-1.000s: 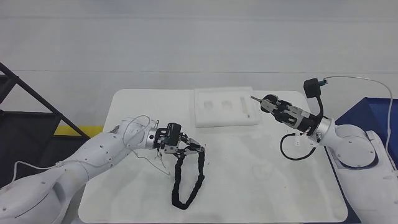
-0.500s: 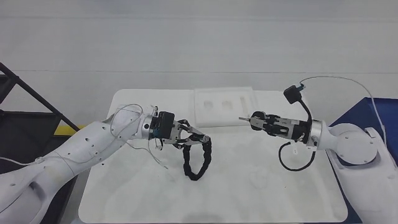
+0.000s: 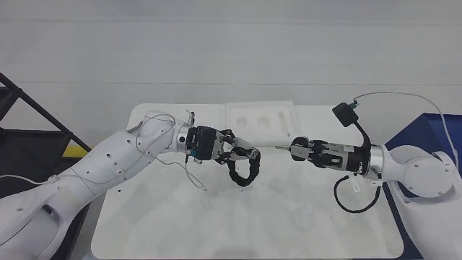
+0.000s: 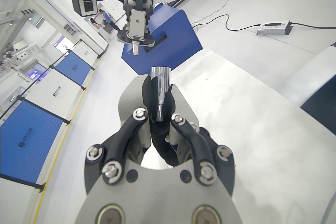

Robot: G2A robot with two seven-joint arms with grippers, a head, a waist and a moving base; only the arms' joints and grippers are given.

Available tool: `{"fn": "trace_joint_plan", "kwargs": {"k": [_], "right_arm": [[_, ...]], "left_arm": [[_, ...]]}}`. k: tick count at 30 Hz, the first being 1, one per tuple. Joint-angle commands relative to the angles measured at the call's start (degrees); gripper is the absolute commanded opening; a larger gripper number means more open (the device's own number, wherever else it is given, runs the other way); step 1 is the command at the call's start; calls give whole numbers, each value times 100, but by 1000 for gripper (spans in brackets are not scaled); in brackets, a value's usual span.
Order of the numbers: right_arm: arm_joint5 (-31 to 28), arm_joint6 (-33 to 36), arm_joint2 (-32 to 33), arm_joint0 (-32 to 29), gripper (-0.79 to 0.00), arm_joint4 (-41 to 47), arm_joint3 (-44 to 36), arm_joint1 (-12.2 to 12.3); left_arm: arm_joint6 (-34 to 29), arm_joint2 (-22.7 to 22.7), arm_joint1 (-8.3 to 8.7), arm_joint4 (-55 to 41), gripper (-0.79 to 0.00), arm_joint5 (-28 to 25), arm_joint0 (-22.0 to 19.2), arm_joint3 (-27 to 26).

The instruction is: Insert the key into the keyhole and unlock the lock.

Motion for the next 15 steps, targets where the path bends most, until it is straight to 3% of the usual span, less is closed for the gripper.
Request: {"fn": "trace_joint_plan", "kwargs": {"k": [1,15], "right_arm": [[1,1,-1,0,-785,-1,0,0],[206,-35,-52,-45,-785,-187,-112,8]], "left_arm": [[12,1,2,3,-785,-11,-1,1],[-141,-30,4,-140,-785,-36,102,-17]]}}
